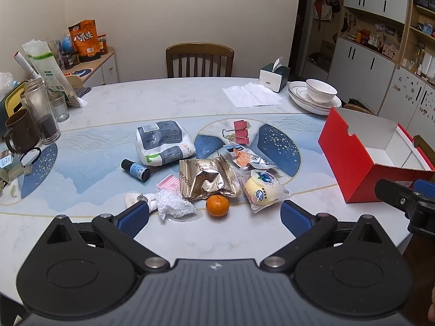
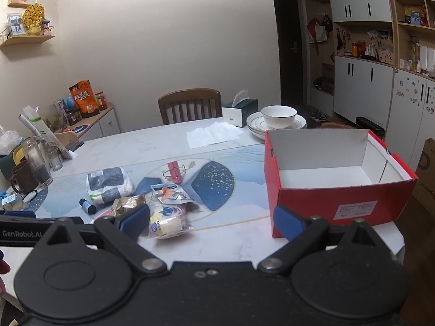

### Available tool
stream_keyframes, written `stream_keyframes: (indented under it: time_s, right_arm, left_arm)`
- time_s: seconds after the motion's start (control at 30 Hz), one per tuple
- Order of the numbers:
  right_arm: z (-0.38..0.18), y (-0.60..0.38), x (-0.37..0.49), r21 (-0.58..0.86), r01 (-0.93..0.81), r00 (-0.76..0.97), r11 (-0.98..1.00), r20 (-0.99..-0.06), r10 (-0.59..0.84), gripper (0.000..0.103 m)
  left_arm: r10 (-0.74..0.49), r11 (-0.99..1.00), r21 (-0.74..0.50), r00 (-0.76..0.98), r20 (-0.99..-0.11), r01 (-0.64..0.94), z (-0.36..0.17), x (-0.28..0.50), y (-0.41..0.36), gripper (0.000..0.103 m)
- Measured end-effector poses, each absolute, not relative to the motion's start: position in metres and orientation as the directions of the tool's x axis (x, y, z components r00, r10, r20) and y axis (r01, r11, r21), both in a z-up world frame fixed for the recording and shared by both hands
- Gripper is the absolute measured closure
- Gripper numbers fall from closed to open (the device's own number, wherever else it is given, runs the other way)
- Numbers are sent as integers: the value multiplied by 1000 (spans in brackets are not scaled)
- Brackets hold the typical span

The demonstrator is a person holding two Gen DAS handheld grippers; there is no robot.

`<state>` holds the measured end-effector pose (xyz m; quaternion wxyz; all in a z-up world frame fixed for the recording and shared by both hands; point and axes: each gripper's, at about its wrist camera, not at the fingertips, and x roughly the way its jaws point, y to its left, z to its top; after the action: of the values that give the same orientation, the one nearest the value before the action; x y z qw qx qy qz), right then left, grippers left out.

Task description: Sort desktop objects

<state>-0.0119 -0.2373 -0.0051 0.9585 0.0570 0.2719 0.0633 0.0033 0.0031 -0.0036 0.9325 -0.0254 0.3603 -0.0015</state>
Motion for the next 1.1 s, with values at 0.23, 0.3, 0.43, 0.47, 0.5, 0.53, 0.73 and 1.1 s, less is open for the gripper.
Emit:
stream_keyframes:
  time_s: [0.23, 0.3, 0.43, 0.47, 0.5, 0.53, 0.73, 1.1]
  right_arm:
    - [-4, -238, -12, 149, -142, 843, 979, -499, 198, 6]
    - [-4, -235, -10, 139, -173, 840, 975, -496, 220, 6]
    - [-7, -228, -5, 131, -224, 821, 966, -509, 259, 6]
    - [-9, -226, -2, 127, -228, 817, 965, -514, 261, 6]
    - [-11, -223, 0, 126, -233, 814, 964, -518, 265, 7]
    - [-12, -220, 3, 129, -241, 808, 962, -523, 272, 10]
    - [-31, -197, 29, 111, -227, 787, 968, -564, 249, 11]
    - [-77, -150, 91, 73, -134, 738, 988, -658, 149, 16]
  left_arm:
    - [-9, 998, -52, 742, -671, -36, -4, 5, 5, 0]
    - [5, 998, -44, 747, -665, -46, -4, 5, 7, 0]
    - [29, 998, -23, 748, -664, -59, -9, 7, 11, 0]
    - [31, 998, -20, 746, -665, -59, -11, 9, 13, 0]
    - [34, 998, -17, 745, -666, -60, -14, 10, 16, 0]
    - [39, 998, -10, 744, -667, -61, -16, 13, 20, 0]
    - [40, 999, 37, 735, -677, -20, -43, 37, 46, 0]
    - [11, 995, 75, 674, -738, 66, -96, 88, 99, 2]
